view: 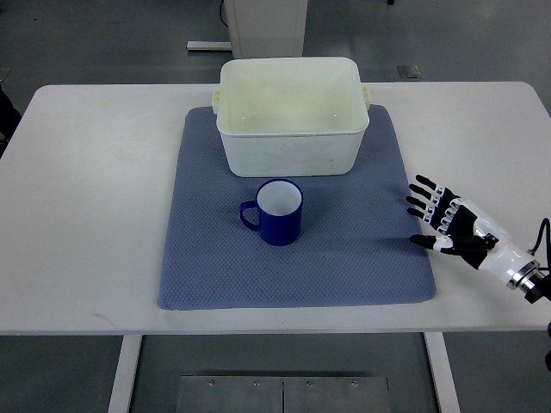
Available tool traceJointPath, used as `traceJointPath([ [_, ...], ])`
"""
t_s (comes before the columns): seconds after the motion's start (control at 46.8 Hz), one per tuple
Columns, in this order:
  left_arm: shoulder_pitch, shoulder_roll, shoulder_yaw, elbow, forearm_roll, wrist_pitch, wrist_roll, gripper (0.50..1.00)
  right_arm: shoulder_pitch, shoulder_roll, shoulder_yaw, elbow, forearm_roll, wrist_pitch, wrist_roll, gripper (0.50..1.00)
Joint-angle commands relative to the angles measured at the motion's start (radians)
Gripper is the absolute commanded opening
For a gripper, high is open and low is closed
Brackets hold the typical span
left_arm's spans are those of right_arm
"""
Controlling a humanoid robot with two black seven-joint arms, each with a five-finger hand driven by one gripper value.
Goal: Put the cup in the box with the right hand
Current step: 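Move the open right hand toward the blue mug's side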
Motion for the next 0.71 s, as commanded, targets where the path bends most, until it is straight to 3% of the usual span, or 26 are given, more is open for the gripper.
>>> traceJointPath([
  [0.0, 0.000, 0.000, 0.000, 0.000, -0.001, 0.000, 0.000, 1.000, 0.003, 0.016, 0.000, 0.003, 0.000, 0.000, 0.000, 1.000],
  [0.556, 0.000, 0.000, 0.000, 0.000, -0.001, 0.000, 0.000, 1.000, 0.072, 0.114, 0.006, 0.018, 0.000, -0.013, 0.000, 1.000],
  [0.684, 0.000, 0.000, 0.000, 0.000, 0.001, 0.000, 0.000, 1.000, 0.078, 0.158, 0.006, 0.015, -0.009, -0.043, 0.000, 1.000],
])
